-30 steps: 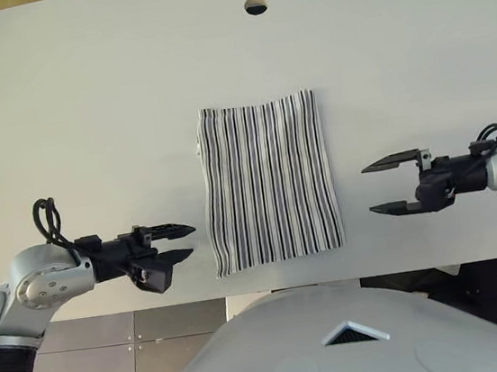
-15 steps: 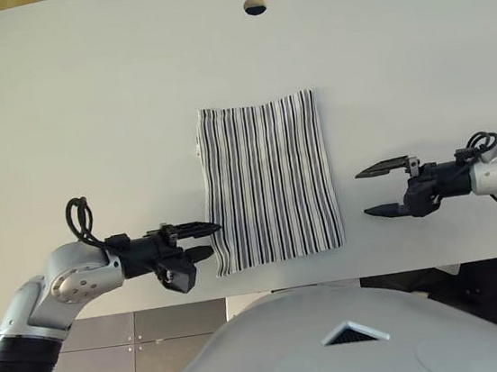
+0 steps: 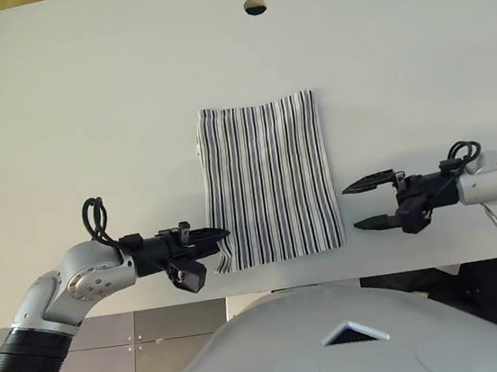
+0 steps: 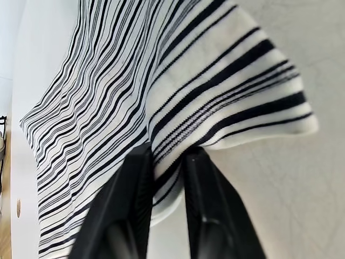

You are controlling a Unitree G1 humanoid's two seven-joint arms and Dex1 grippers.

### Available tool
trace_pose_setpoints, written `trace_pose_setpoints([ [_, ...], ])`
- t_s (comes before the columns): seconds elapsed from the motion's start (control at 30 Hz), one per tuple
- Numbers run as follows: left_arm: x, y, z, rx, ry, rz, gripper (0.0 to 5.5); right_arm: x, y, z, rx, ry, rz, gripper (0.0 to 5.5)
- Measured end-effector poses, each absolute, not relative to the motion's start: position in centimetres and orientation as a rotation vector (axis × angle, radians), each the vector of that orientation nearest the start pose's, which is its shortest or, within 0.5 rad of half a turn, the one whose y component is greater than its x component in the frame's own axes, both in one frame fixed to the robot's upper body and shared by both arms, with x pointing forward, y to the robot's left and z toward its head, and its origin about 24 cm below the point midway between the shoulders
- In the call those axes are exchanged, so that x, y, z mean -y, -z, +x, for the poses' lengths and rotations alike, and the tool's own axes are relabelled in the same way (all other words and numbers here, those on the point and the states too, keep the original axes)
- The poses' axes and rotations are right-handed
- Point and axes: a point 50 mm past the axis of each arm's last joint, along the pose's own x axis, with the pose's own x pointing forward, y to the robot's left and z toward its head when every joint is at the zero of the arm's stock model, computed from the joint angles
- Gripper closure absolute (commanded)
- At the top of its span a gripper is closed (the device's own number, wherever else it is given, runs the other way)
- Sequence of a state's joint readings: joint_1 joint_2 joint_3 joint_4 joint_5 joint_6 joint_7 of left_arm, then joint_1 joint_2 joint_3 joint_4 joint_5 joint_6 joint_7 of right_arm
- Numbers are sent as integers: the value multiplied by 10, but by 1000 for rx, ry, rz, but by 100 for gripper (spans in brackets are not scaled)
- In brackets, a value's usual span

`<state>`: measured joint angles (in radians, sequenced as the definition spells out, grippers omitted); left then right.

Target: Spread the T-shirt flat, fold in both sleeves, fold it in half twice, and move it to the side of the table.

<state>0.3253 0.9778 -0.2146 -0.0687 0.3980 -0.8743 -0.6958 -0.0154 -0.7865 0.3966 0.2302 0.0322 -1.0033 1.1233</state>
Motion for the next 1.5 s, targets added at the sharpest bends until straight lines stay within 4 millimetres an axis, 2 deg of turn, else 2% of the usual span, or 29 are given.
trace_pose_setpoints([
  [0.1, -215, -36, 127, 43, 1521, 1195, 538, 179, -35, 168, 282, -1697, -875, 179],
  [0.33, -215, -36, 127, 47, 1521, 1195, 538, 165, -30, 165, 328, -1701, -879, 179],
  [0.6, -212, -36, 127, 68, 1528, 1212, 540, 152, -22, 172, 353, -1693, -915, 324],
  [1.0, -206, -35, 120, 92, 1535, 1209, 540, 153, -19, 173, 345, -1725, -924, 529],
  [1.17, -204, -35, 119, 98, 1542, 1212, 540, 159, -22, 170, 323, -1783, -900, 534],
  [1.33, -196, -36, 107, 102, 1564, 1188, 540, 168, -26, 169, 266, -1852, -874, 534],
  [1.5, -175, -38, 77, 77, 1654, 1104, 540, 176, -34, 167, 180, -1923, -809, 534],
])
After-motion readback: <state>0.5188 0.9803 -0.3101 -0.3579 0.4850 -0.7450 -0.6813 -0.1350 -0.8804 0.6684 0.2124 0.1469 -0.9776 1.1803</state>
